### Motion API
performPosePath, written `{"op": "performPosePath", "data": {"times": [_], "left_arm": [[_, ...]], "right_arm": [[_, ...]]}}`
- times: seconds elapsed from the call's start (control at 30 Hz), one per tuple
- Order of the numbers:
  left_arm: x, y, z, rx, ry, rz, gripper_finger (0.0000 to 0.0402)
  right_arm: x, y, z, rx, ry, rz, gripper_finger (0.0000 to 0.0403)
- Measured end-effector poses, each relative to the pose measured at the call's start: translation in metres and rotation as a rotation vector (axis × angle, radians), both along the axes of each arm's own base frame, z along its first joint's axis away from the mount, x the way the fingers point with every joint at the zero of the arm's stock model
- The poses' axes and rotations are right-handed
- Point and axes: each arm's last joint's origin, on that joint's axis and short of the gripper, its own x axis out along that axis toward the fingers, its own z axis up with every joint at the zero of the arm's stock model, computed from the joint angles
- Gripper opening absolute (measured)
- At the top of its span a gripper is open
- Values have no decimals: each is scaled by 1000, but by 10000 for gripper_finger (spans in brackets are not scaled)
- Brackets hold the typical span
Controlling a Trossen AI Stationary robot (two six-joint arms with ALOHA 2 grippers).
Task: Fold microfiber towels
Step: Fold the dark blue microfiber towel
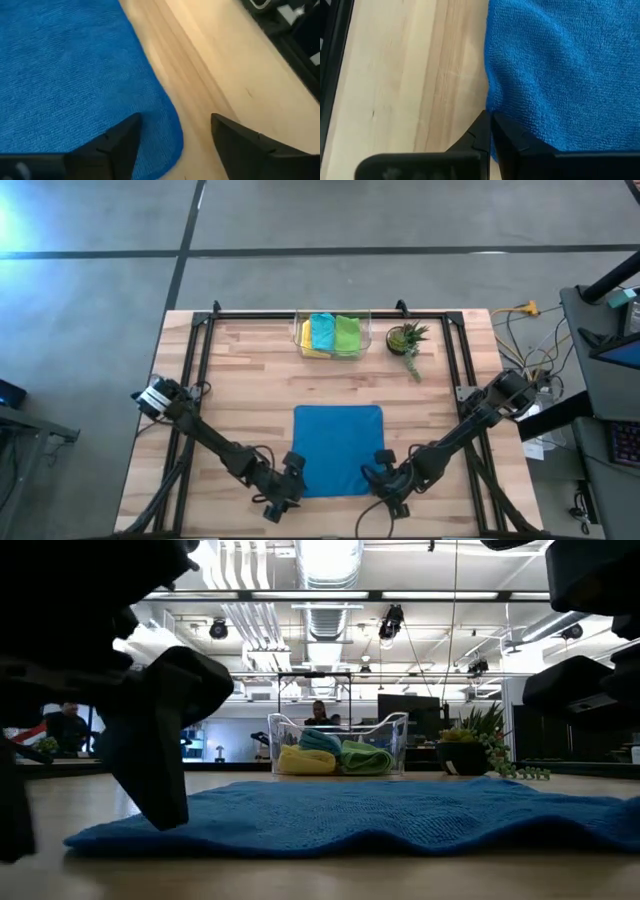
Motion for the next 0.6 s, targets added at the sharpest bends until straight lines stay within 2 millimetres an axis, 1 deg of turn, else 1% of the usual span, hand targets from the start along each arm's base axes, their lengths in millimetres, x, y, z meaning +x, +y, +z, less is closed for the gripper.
{"op": "performPosePath", "data": {"times": [0.13,0.23,0.3,0.4,0.47,0.6], "left_arm": [[0,1,2,11,52,38,170],[-1,3,1,-17,97,101,114],[-1,5,-4,-47,134,142,76],[-1,5,-4,-86,160,160,20],[-3,6,-1,-85,169,155,8],[-8,9,11,-86,173,150,4]], "right_arm": [[1,1,2,22,5,-28,9],[3,3,4,33,-2,-35,9],[3,3,5,33,-3,-35,9],[4,4,6,35,-4,-35,9],[5,4,7,41,-4,-35,9],[8,8,13,70,-8,-27,9]]}}
